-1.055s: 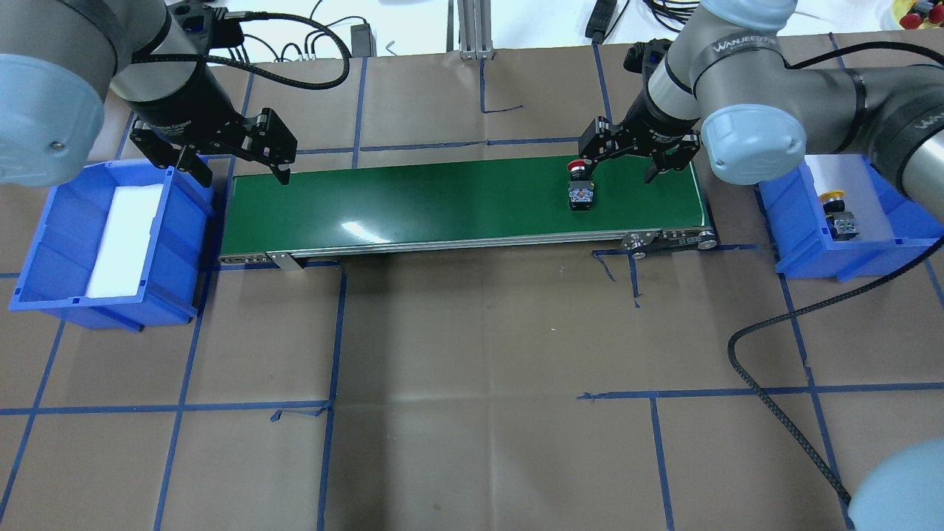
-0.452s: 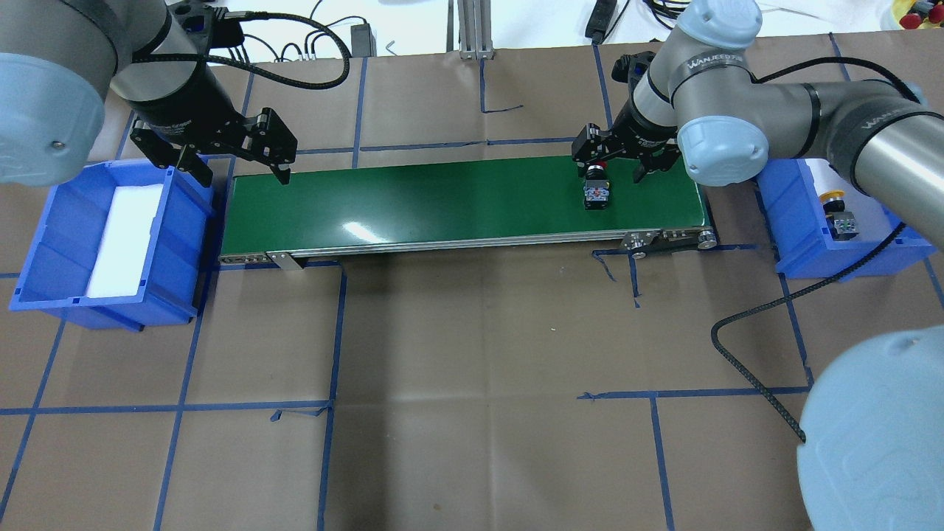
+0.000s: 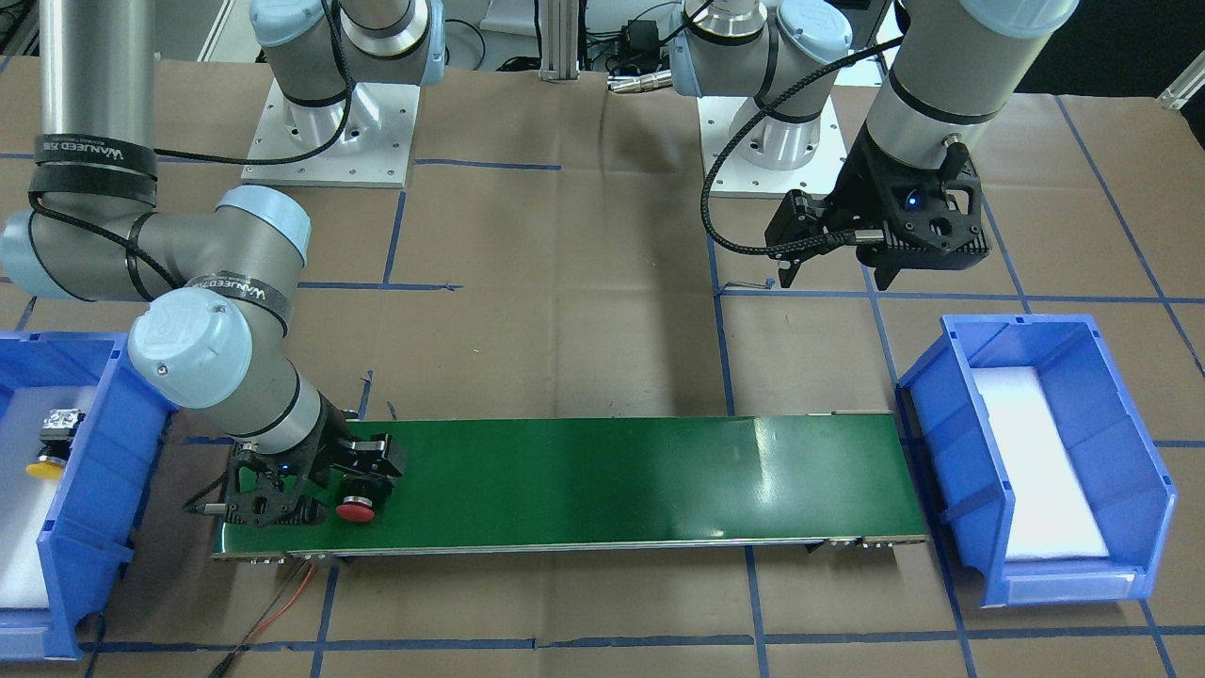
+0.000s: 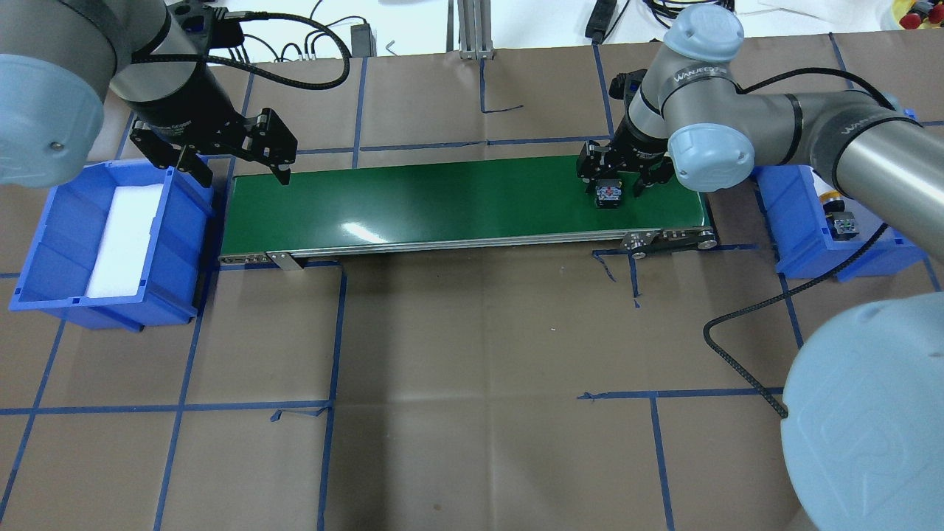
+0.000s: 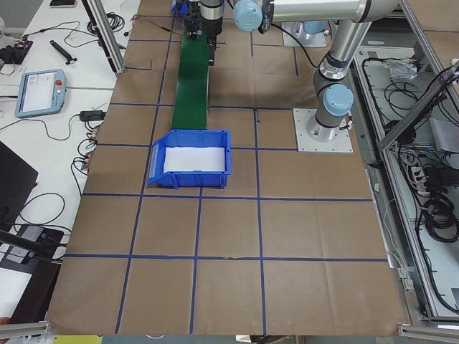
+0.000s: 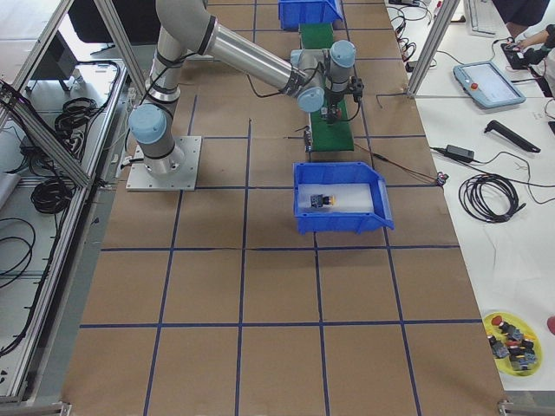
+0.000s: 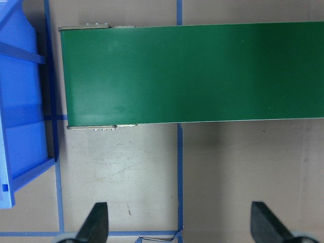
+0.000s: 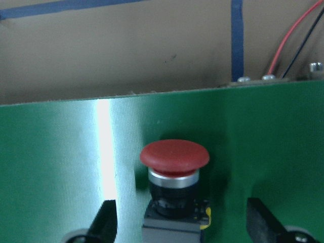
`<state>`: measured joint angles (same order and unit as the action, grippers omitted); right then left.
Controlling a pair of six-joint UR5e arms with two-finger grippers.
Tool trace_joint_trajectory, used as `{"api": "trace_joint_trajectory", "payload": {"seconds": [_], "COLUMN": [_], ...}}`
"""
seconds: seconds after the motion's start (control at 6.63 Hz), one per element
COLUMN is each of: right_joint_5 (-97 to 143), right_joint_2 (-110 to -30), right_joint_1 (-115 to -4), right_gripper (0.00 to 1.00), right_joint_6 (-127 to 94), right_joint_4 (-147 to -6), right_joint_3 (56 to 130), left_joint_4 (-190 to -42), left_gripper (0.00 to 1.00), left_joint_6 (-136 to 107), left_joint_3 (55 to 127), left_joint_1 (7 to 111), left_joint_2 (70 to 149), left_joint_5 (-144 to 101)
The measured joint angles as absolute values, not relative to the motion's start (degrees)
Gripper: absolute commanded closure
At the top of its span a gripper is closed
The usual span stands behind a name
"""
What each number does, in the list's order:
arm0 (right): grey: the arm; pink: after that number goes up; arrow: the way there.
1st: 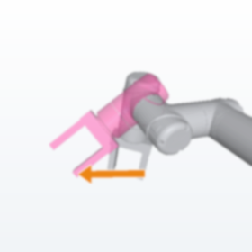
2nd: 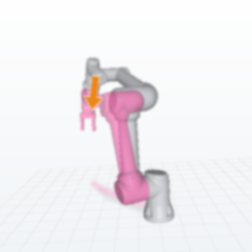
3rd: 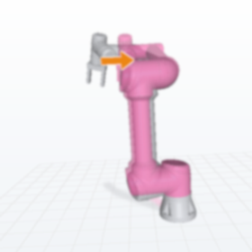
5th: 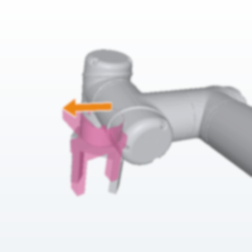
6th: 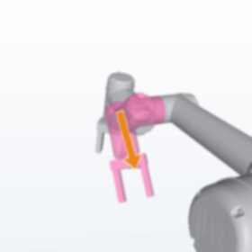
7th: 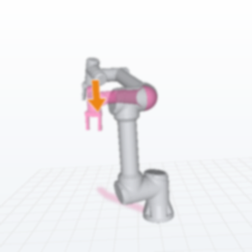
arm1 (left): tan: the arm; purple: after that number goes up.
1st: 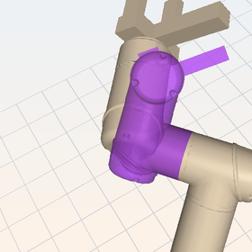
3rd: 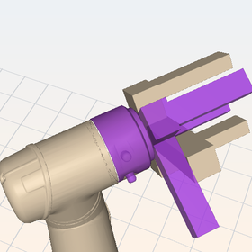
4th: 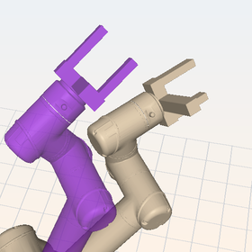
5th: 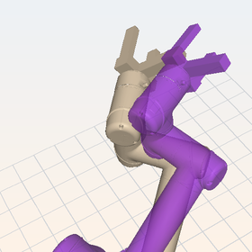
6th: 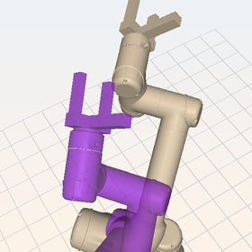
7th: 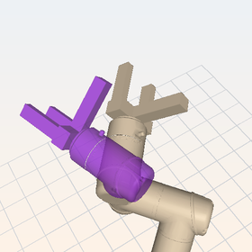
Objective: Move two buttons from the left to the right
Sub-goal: 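Close the right gripper on the red button and lift it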
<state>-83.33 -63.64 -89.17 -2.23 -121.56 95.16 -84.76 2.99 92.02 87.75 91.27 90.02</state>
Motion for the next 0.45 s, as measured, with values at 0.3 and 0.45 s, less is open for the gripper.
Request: {"api": "trace_joint_trajectory", "payload": {"seconds": [0.3,0.45], "right_joint_5": [-85.3,-86.0], "right_joint_2": [-64.3,-65.1], "right_joint_1": [-89.2,-89.2], "right_gripper": [0.99,0.99], "right_joint_6": [-2.3,-2.3], "right_joint_4": [-115.9,-113.3], "right_joint_3": [94.3,93.5], "left_joint_4": [-84.7,-84.7], "left_gripper": [0.0,0.0], "left_joint_6": [3.0,3.0], "left_joint_3": [92.1,92.1], "left_joint_1": [87.7,87.7], "left_joint_2": [91.1,91.1], "left_joint_5": [90.0,90.0]}}
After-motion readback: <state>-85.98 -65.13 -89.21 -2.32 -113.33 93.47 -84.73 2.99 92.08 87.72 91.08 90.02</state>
